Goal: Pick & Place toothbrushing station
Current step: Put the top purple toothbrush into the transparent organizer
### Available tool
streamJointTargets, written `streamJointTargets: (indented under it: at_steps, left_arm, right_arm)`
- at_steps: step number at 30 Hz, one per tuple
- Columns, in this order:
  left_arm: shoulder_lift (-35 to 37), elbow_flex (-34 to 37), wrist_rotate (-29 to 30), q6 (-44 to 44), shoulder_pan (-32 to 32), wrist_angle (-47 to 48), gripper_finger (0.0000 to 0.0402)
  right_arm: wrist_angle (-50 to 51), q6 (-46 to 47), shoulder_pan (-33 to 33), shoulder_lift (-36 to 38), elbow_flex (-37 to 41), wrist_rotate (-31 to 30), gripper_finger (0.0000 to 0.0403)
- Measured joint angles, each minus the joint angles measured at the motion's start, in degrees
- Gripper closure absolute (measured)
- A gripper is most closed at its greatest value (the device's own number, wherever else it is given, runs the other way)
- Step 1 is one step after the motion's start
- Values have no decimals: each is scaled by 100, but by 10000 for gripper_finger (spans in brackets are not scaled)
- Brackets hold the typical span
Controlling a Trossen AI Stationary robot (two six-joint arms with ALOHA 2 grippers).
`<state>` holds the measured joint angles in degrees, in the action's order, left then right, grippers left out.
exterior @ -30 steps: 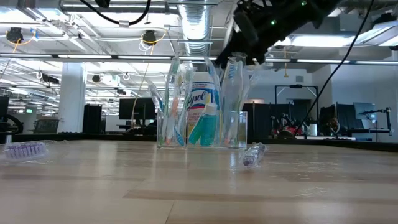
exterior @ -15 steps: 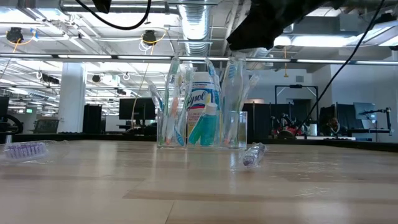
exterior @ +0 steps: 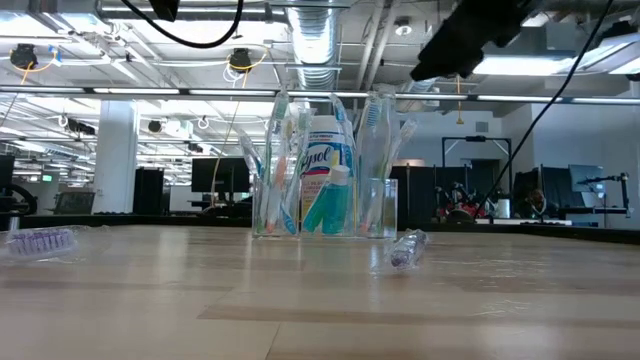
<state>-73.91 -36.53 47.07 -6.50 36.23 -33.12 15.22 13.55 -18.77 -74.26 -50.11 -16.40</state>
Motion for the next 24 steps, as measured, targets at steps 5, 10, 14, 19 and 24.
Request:
streamJointTargets:
  at_steps: [5, 10, 14, 19, 24]
  left_arm:
    - [0, 0, 0, -1, 0, -29, 284]
    - [0, -4, -1, 0, 0, -33, 284]
    - [2, -4, 0, -1, 0, -37, 284]
    - [2, -4, 0, -3, 0, -39, 284]
    - [2, -4, 0, -23, 0, -37, 284]
  right_arm:
    - [350, 653, -159, -181, -1, -11, 248]
    - [524, 1443, -139, -545, -2, -9, 259]
    - [553, 2205, -133, -843, 0, -2, 268]
    - [547, 3002, -137, -1306, 0, 260, 270]
    - [486, 3499, -136, -1815, -1, 342, 265]
